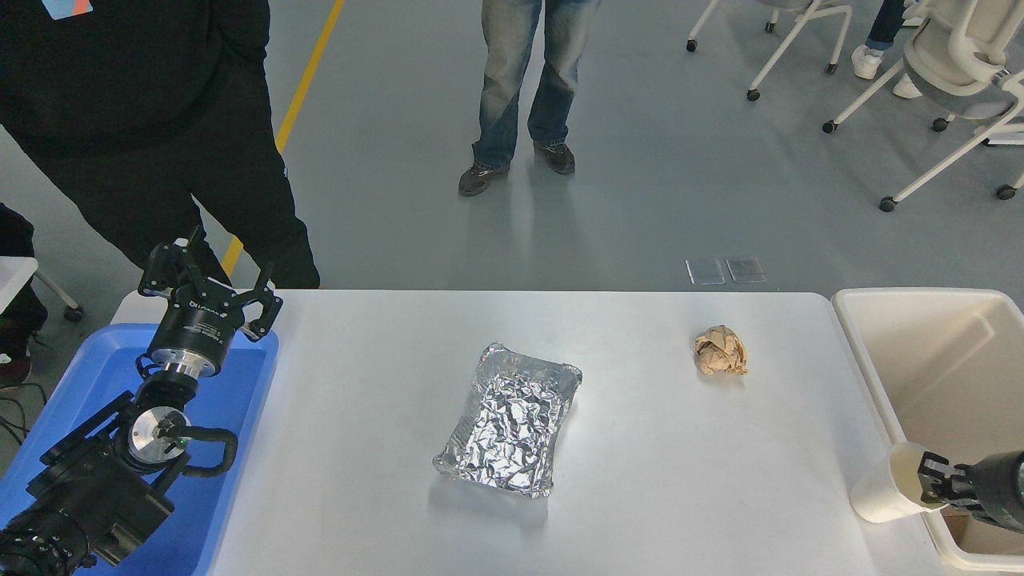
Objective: Pick up paper cup place in dustbin
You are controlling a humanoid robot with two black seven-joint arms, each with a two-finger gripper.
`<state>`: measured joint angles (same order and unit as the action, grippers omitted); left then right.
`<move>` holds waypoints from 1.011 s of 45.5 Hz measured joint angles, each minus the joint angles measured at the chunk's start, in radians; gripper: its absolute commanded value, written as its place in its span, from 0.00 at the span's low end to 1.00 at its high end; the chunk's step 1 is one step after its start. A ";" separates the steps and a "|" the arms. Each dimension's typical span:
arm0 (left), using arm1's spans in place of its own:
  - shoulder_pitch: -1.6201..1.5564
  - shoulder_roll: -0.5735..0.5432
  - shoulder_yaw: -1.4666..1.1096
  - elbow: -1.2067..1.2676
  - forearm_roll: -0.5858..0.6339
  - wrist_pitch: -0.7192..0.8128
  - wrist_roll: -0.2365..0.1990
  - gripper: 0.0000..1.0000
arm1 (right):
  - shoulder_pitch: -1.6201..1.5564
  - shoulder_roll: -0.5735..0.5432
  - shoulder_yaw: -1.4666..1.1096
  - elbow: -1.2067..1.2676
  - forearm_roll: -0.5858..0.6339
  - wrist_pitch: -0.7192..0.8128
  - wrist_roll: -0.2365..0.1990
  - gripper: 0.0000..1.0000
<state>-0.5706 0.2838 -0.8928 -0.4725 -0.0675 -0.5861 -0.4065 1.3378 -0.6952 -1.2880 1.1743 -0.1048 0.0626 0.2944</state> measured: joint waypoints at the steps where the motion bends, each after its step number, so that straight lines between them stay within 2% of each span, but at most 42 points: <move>1: 0.000 0.000 0.000 0.000 0.000 0.000 0.000 0.99 | 0.010 -0.002 0.000 0.000 0.000 0.001 0.002 0.00; 15: 0.000 0.000 0.000 0.000 0.000 0.000 0.000 0.99 | 0.188 -0.053 -0.015 0.002 -0.030 0.052 0.010 0.00; 46: 0.000 0.000 0.000 0.000 0.000 0.000 0.000 0.99 | 0.728 -0.130 -0.201 0.004 -0.074 0.281 0.014 0.00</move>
<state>-0.5707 0.2838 -0.8928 -0.4726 -0.0675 -0.5860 -0.4065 2.0656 -0.8249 -1.4894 1.1781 -0.1784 0.3437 0.3082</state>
